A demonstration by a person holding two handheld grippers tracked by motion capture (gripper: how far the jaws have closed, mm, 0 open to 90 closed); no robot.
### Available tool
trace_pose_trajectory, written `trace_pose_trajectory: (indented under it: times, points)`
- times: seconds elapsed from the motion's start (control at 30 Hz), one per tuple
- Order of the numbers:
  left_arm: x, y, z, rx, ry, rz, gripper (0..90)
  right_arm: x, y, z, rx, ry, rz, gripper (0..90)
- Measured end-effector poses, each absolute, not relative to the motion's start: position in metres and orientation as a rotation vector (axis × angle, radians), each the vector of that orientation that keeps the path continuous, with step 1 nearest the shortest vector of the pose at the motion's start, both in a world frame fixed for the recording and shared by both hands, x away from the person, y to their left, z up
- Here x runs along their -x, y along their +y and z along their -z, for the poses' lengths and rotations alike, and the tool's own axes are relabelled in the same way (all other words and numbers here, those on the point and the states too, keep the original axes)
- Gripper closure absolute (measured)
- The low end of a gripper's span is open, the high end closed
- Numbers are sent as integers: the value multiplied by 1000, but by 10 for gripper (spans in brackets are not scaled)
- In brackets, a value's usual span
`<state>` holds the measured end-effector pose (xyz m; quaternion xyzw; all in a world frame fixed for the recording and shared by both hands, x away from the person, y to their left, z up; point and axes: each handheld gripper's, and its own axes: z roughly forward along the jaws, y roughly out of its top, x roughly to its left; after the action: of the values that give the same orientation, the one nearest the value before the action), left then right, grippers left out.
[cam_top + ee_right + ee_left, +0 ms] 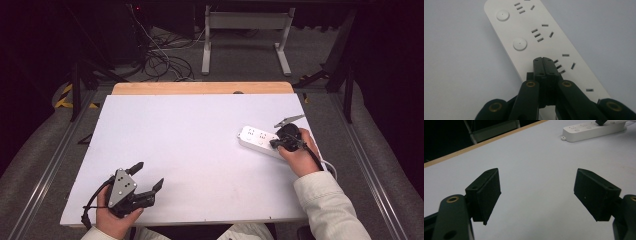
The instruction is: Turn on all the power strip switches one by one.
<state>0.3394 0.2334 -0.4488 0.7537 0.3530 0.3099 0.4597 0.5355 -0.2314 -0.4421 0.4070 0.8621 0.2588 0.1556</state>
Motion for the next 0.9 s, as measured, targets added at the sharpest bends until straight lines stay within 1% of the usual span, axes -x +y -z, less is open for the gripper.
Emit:
trace_pose_trajectory:
  times: [0.43,0.53,0.6,0.63,0.67,0.9]
  points:
    - [-340,234,449,-1853,871,-761,218,-536,-230,442,-1177,2466,-733,900]
    - [-340,234,449,-1848,873,-759,218,-534,-233,437,-1162,2451,-771,900]
    - [-341,234,449,-1853,872,-766,218,-527,-236,424,-1144,2388,-919,900]
    - [-341,234,449,-1852,878,-755,218,-527,-236,424,-1144,2388,-919,900]
    - [-341,233,449,-1851,879,-756,218,-525,-237,416,-1127,2366,-974,900]
    - [-340,233,449,-1852,877,-758,218,-522,-233,407,-1101,2364,-984,900]
